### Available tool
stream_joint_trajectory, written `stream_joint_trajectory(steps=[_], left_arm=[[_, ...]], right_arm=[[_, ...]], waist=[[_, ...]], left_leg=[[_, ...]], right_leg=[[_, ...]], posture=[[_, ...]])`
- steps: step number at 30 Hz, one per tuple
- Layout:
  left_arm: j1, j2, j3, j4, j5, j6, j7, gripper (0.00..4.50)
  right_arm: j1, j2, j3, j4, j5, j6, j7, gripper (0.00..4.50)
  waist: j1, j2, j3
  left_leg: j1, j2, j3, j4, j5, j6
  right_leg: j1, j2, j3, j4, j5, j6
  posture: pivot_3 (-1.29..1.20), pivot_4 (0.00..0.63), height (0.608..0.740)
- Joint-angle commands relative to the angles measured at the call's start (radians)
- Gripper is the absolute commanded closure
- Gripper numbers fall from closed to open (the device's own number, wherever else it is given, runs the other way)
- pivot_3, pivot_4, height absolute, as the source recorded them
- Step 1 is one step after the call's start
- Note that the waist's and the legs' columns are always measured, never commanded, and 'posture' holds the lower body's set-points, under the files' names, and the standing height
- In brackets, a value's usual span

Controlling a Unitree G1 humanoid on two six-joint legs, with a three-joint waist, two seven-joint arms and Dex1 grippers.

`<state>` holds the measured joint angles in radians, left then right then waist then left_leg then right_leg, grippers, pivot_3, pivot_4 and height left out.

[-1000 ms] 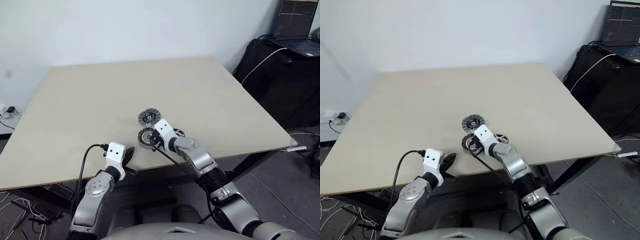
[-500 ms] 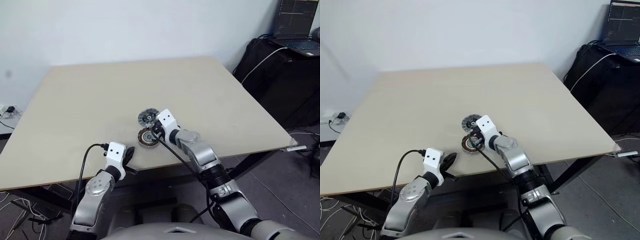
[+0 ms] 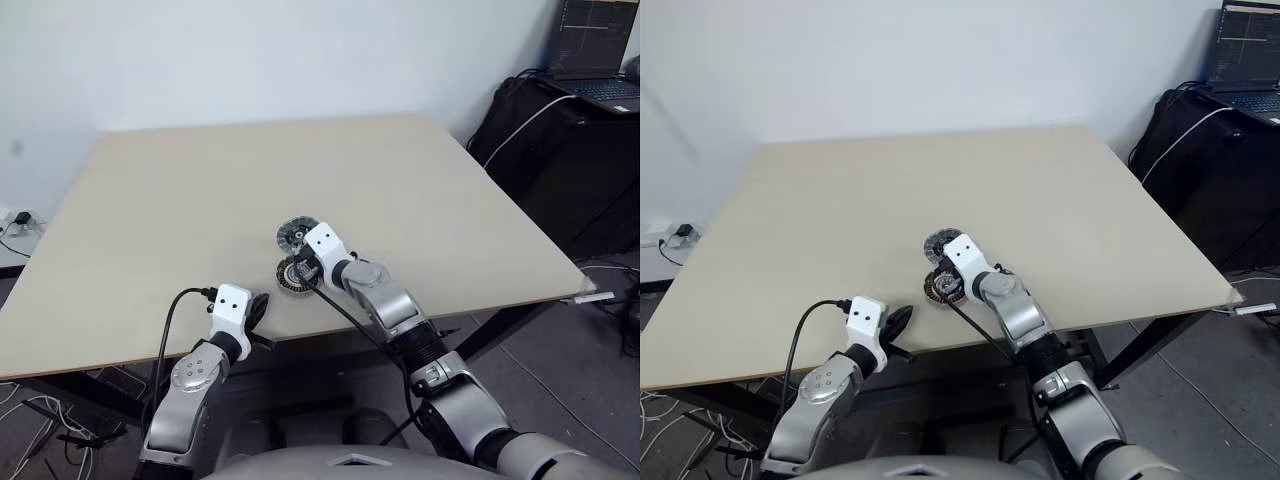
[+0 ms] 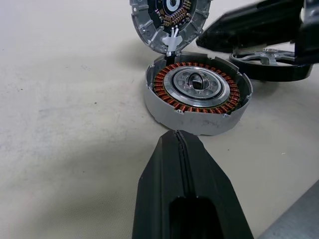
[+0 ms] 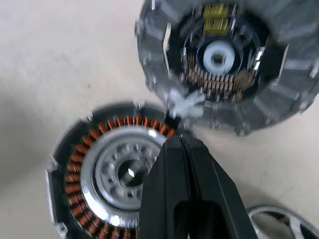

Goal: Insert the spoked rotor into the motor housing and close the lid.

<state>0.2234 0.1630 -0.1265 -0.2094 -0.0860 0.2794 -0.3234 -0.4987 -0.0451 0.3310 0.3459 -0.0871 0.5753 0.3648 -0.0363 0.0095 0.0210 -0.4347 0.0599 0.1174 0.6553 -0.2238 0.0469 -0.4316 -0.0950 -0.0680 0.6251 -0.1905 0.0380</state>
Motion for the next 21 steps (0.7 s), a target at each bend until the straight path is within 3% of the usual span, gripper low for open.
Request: stream_joint_trajectory(steps=[1, 21], left_arm=[[-0.009, 0.006, 0.004, -0.032, -0.001, -0.005, 0.005, 4.50], [-0.017, 0.007, -0.008, -0.011, 0.011, 0.018, 0.007, 4.50]], right_arm=[[-0.025, -0.005, 0.012, -0.023, -0.014, 0.011, 0.013, 4.47], [-0.003, -0.004, 0.047, -0.075, -0.004, 0.063, 0.090, 4.47]], waist=[[0.000, 0.000, 0.000], [-0.001, 0.000, 0.000]], left_leg=[[0.000, 0.000, 0.000, 0.000, 0.000, 0.000], [0.000, 0.000, 0.000, 0.000, 0.000, 0.000]], right_leg=[[0.000, 0.000, 0.000, 0.000, 0.000, 0.000], [0.000, 0.001, 0.000, 0.000, 0.000, 0.000]], posture=[[0.00, 0.000, 0.740], [0.00, 0.000, 0.740]])
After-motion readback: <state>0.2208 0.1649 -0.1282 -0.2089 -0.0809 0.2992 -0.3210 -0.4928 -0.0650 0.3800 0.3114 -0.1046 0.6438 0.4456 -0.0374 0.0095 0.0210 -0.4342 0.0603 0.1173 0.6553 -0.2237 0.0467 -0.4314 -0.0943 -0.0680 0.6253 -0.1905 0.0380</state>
